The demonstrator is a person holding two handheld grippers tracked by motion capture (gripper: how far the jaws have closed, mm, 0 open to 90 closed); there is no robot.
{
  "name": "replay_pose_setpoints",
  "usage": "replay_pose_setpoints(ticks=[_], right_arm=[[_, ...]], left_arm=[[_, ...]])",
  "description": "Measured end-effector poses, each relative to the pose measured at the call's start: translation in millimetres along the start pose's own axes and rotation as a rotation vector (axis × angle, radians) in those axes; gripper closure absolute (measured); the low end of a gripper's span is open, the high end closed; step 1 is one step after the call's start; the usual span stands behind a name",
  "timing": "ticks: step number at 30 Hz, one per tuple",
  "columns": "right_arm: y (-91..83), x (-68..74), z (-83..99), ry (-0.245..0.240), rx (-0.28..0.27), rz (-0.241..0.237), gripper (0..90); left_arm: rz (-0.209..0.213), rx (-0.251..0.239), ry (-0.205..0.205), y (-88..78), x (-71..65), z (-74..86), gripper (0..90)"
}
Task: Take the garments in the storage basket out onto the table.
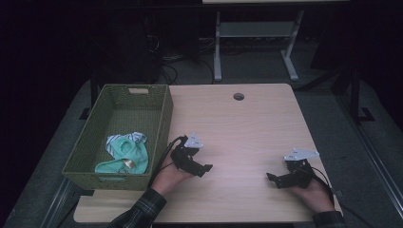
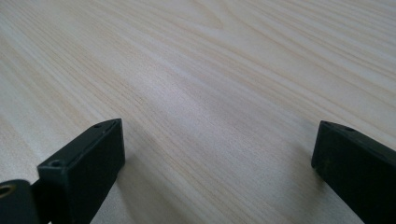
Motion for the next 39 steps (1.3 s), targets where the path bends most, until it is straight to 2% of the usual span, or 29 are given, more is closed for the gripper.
replay_pose_setpoints(ticks=[11, 26, 39], right_arm=[[0.0, 0.0, 0.0, 0.000, 0.000, 0.000, 2.4], [0.0, 0.1, 0.0, 0.001, 0.000, 0.000, 2.4], [-0.2, 0.0, 0.0, 0.001, 0.002, 0.000, 2.4]], left_arm=[[0.001, 0.011, 0.000, -2.3, 0.2, -2.3, 13.6], [0.007, -0.007, -0.011, -7.5, -1.1, -10.8, 13.6], [0.015, -0.014, -0.003, -12.6, -1.6, -17.9, 13.8]])
Point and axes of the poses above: each handheld gripper's, and its own axes: y roughly forward along the jaws, z roughly out of its underside, x roughly to its left, the point moved 7 cm from there along y, roughly forward along the jaws, and after that the axes turned 13 degrees about -x, right-handed, at the moved point
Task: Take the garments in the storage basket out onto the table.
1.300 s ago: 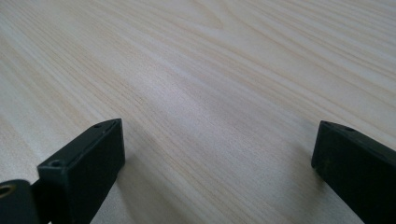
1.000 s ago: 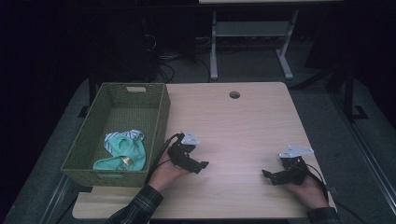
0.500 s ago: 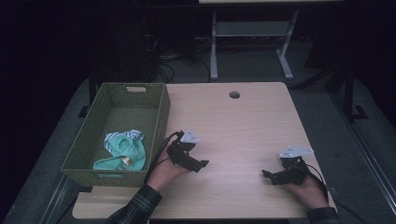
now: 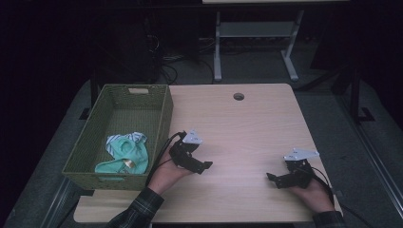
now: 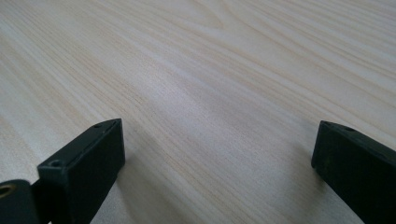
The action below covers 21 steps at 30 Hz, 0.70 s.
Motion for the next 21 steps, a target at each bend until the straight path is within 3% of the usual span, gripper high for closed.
replay_pose_setpoints(ticks=[21], right_arm=[[0.2, 0.1, 0.0, 0.001, -0.001, 0.001, 2.4]], left_arm=[[0.021, -0.020, 0.006, -10.2, -2.6, -15.4, 13.9]])
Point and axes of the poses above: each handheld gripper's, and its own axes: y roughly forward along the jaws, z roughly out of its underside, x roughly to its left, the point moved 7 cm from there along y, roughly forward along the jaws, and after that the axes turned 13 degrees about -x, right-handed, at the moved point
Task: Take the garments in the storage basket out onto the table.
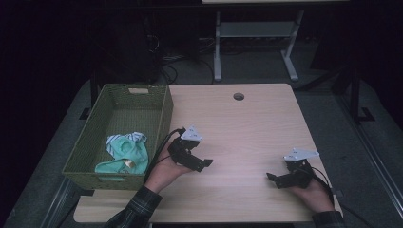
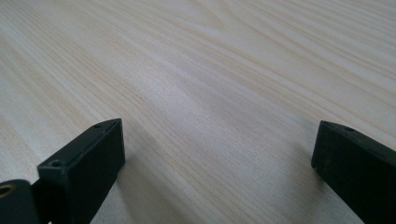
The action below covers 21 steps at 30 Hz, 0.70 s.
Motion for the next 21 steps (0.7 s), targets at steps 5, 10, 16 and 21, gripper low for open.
replay_pose_setpoints(ticks=[5, 10, 16, 21], right_arm=[[0.0, -0.1, 0.0, -0.001, -0.001, -0.001, 2.4], [-0.3, 0.1, 0.2, 0.002, 0.002, 0.000, 2.4], [-0.1, -0.2, 0.0, -0.003, 0.000, -0.001, 2.4], [-0.1, -0.2, 0.0, -0.002, 0.000, -0.001, 2.4]], left_arm=[[-0.003, -0.012, 0.000, -3.5, 0.6, -5.3, 13.9], [-0.001, -0.014, 0.003, -6.4, 2.7, -8.7, 13.9], [0.002, -0.037, 0.014, -14.6, 8.4, -18.4, 13.9], [0.005, -0.043, 0.019, -18.7, 12.6, -19.4, 13.9]])
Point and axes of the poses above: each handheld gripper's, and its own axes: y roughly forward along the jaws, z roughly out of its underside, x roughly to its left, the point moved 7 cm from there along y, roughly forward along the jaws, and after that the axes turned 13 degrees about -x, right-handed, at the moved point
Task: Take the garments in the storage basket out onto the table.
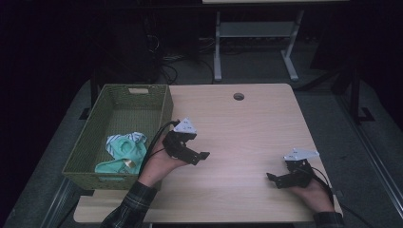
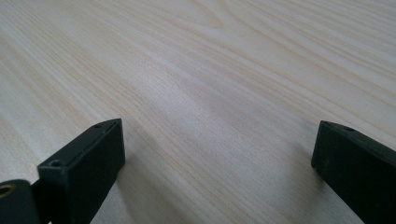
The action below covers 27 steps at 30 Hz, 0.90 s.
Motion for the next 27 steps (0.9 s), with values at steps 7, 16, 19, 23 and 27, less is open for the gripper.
replay_pose_setpoints(ticks=[7, 16, 19, 23, 27], right_arm=[[0.2, -0.4, -0.2, -0.005, -0.003, 0.000, 2.4], [0.2, -0.4, -0.2, -0.005, -0.003, 0.000, 2.4], [0.2, -0.5, -0.2, -0.006, -0.003, 0.000, 2.4], [0.1, -0.5, -0.2, -0.006, -0.002, 0.000, 2.4], [0.2, -0.5, -0.2, -0.006, -0.003, 0.000, 2.4]], left_arm=[[0.002, -0.002, 0.006, -4.6, 5.3, -1.5, 13.9], [0.001, -0.023, -0.012, -11.6, 8.3, -4.0, 13.9], [-0.009, -0.026, -0.006, -14.9, 9.6, -5.4, 13.9], [-0.022, -0.041, -0.012, -20.7, 13.8, -6.6, 13.9], [-0.033, -0.049, -0.016, -24.3, 16.9, -6.6, 13.9]])
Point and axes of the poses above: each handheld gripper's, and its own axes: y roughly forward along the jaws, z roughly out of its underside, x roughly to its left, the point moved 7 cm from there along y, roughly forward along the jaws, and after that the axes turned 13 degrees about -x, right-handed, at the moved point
